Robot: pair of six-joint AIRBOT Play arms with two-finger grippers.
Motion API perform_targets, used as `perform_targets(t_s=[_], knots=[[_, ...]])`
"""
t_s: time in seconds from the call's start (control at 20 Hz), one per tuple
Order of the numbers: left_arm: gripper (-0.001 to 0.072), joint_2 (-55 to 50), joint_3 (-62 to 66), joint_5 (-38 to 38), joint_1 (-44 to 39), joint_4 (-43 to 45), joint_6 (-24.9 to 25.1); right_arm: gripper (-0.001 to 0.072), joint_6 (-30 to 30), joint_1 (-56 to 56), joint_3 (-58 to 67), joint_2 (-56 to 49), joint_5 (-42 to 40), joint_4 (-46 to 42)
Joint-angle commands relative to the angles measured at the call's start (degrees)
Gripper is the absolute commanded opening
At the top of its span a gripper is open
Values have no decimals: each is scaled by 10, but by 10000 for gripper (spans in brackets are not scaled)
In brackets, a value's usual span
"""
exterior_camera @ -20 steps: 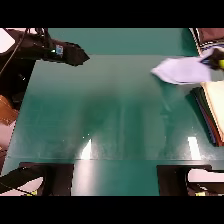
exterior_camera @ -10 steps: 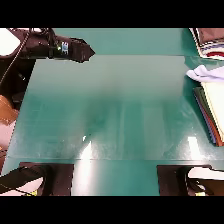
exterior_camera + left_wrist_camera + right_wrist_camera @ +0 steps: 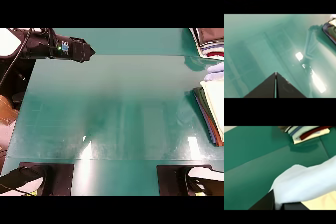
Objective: Fold the shirts.
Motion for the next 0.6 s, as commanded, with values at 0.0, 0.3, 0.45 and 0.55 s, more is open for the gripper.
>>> perform_targets(t_s=[0.0, 0.3, 0.45, 0.55], knots=[[27, 0, 0, -4, 0, 3, 1, 17, 15, -49, -45, 45, 56, -2], [27, 0, 0, -13, 0, 3, 6, 18, 15, -145, -308, 159, 51, -139], [27, 0, 0, -16, 0, 3, 6, 29, 14, -188, -389, 180, 47, -166], [27, 0, 0, -17, 0, 3, 15, 388, 14, -213, -417, 179, 49, -165]])
